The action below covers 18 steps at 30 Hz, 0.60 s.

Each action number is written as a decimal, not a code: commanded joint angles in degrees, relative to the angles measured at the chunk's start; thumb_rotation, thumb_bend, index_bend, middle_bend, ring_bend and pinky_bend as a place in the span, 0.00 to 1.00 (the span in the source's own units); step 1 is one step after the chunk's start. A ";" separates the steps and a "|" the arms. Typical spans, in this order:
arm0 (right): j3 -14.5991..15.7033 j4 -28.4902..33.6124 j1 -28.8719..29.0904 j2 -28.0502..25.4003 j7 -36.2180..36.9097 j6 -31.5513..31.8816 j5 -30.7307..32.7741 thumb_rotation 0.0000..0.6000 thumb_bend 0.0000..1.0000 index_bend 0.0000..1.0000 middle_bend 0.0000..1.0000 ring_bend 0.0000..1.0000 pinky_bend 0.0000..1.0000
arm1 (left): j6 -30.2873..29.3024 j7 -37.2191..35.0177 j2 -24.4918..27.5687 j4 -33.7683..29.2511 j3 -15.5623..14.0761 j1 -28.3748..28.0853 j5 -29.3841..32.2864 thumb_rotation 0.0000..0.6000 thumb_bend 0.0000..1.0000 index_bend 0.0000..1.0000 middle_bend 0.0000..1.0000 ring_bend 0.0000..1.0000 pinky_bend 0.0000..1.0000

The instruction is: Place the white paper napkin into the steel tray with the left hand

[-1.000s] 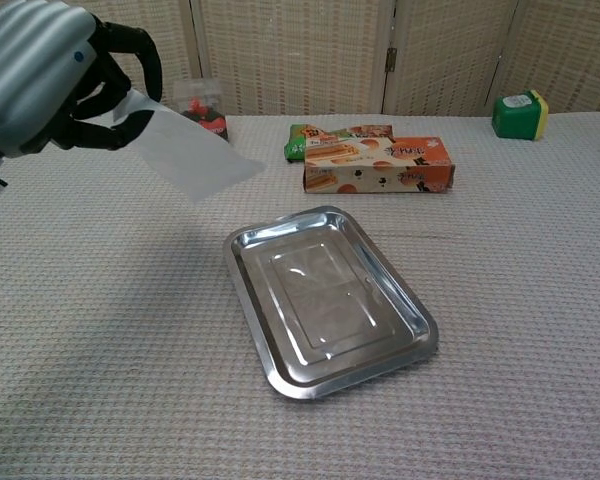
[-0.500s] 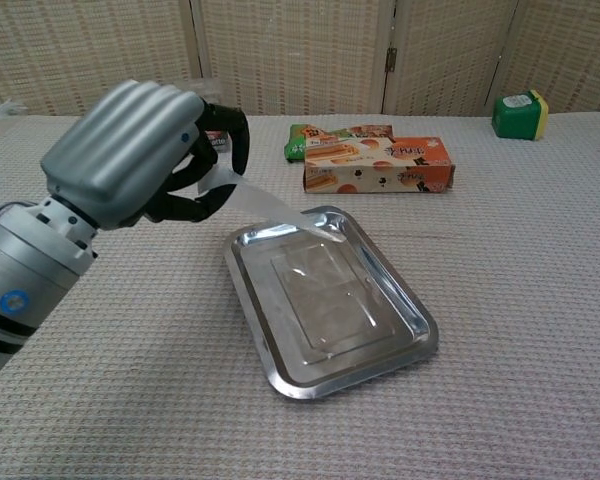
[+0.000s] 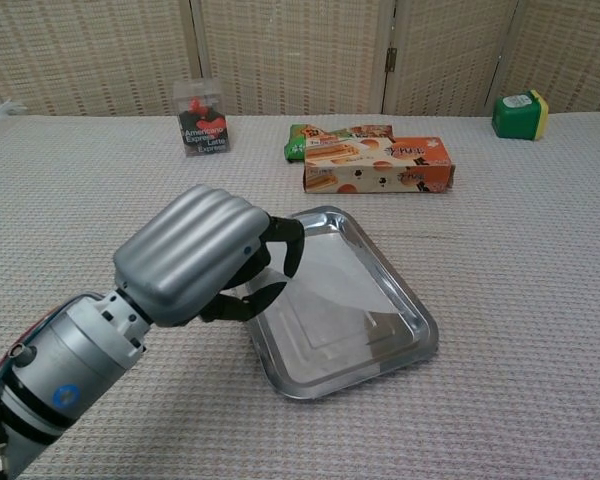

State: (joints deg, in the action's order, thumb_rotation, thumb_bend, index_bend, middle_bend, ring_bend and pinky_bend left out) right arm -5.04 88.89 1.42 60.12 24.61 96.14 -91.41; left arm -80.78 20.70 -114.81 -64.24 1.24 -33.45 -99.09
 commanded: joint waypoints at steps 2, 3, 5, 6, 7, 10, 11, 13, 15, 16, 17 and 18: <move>0.19 0.24 0.08 0.17 -0.59 -0.30 -0.25 1.00 0.33 0.00 0.00 0.00 0.00 | 0.40 0.01 -0.34 0.31 -0.72 -0.30 -0.99 1.00 0.59 0.56 1.00 1.00 1.00; 0.23 0.32 0.11 0.23 -0.83 -0.35 -0.34 1.00 0.33 0.00 0.00 0.00 0.00 | 0.62 -0.01 -0.43 0.56 -0.71 -0.37 -1.00 1.00 0.59 0.56 1.00 1.00 1.00; 0.29 0.39 0.17 0.32 -1.26 -0.52 -0.46 1.00 0.33 0.00 0.00 0.00 0.00 | 1.17 -0.46 -0.64 1.09 -0.44 -0.60 -0.75 1.00 0.59 0.56 1.00 1.00 1.00; 0.28 0.42 0.19 0.34 -1.31 -0.60 -0.40 1.00 0.33 0.00 0.00 0.00 0.00 | 1.64 -0.89 -0.74 1.09 -0.20 -0.63 -0.28 1.00 0.59 0.56 1.00 1.00 1.00; 0.23 0.46 0.22 0.33 -1.23 -0.71 -0.27 1.00 0.33 0.00 0.00 0.00 0.00 | 2.34 -1.30 -0.76 1.01 0.12 -0.79 0.26 1.00 0.59 0.56 1.00 1.00 1.00; -0.06 0.30 0.19 0.25 -1.04 -0.71 0.25 1.00 0.33 0.00 0.00 0.00 0.00 | 3.01 -1.56 -0.78 1.59 0.68 -1.32 0.48 1.00 0.59 0.55 1.00 1.00 1.00; -0.19 0.25 0.13 0.16 -0.78 -0.63 0.46 1.00 0.33 0.00 0.00 0.00 0.00 | 3.06 -1.73 -0.77 1.59 0.74 -1.29 0.60 1.00 0.59 0.55 1.00 1.00 1.00; -0.40 -0.33 0.01 -0.50 0.62 -0.15 0.34 1.00 0.33 0.00 0.00 0.00 0.00 | 2.91 -1.91 -0.71 1.55 0.79 -1.19 0.67 1.00 0.58 0.53 1.00 1.00 1.00; -0.52 -1.54 -0.18 -1.46 4.40 1.26 -0.80 1.00 0.33 0.00 0.00 0.00 0.00 | 2.73 -2.09 -0.82 1.36 0.86 -1.03 0.81 1.00 0.55 0.51 1.00 1.00 1.00; -0.54 -2.33 -0.51 -2.14 8.12 2.53 -1.50 1.00 0.33 0.00 0.00 0.00 0.00 | 2.71 -2.40 -0.93 1.25 0.95 -1.01 0.92 1.00 0.53 0.49 1.00 1.00 1.00; -0.50 -2.88 -0.85 -2.65 11.06 3.56 -1.93 1.00 0.33 0.00 0.00 0.00 0.00 | 2.72 -2.58 -1.05 1.20 0.99 -0.99 0.99 1.00 0.51 0.47 1.00 1.00 1.00; -0.50 -3.44 -1.19 -3.05 13.76 4.53 -2.23 1.00 0.33 0.00 0.00 0.00 0.00 | 2.71 -2.72 -1.18 1.23 0.99 -0.98 1.02 1.00 0.49 0.46 1.00 1.00 1.00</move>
State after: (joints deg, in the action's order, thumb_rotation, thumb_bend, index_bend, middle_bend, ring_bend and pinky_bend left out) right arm -5.42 87.54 1.15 58.83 30.15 97.50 -92.04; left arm -78.05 18.06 -115.91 -62.98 2.19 -34.46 -98.12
